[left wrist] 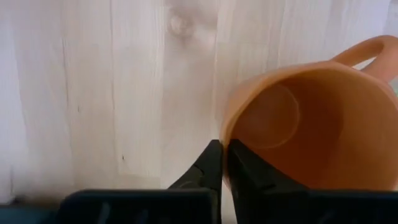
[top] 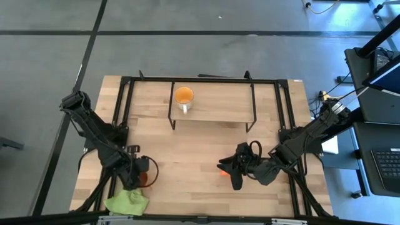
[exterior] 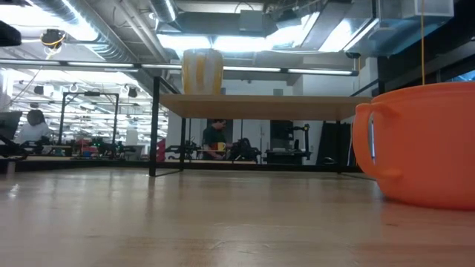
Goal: Stack small to large cups/mugs on shelf
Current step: Put the brown mug on the shelf
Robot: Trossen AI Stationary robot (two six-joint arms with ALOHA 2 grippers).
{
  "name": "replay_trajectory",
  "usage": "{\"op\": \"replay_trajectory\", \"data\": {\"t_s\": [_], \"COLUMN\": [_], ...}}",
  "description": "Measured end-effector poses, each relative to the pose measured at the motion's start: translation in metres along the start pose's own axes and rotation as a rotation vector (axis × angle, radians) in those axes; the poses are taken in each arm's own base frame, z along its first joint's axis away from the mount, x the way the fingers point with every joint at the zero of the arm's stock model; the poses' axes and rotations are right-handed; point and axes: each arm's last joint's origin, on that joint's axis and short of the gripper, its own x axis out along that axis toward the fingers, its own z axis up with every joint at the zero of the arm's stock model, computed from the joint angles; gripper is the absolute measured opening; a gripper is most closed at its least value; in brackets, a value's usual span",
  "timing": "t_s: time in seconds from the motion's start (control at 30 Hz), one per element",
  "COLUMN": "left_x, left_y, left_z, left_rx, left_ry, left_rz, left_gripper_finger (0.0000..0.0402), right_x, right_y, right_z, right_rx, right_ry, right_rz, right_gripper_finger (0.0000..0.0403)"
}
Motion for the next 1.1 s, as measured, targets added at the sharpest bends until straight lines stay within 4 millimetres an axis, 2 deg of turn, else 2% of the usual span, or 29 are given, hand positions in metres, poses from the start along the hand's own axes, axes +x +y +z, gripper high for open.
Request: {"op": "replay_trajectory", "data": {"t_s": [0.2, 0.47, 0.77, 0.93, 1.1], "left_x": [0.002, 0.003, 0.005, 0.007, 0.008], "left_y": [0.006, 0.008, 0.018, 0.026, 0.030], "left_z": [0.011, 0.027, 0.041, 0.048, 0.051], "left_rx": [0.147, 0.485, 0.792, 0.905, 0.939], "left_ry": [-0.032, -0.121, -0.111, -0.108, -0.105], "left_rz": [0.010, -0.013, -0.058, -0.035, -0.042], "left_gripper_finger": [0.0008, 0.0005, 0.0006, 0.0015, 0.0018], "right_x": [0.000, 0.001, 0.004, 0.005, 0.005], "right_y": [0.000, -0.001, -0.004, -0.005, -0.007], "right_z": [0.000, 0.001, 0.004, 0.005, 0.004], "right_rx": [0.002, -0.003, 0.000, 0.010, 0.022], "right_ry": [-0.002, -0.001, -0.007, -0.010, -0.001], "right_rz": [-0.001, -0.009, -0.025, -0.029, -0.045], "right_gripper_finger": [0.0121, 0.0121, 0.0121, 0.0121, 0.0121]}}
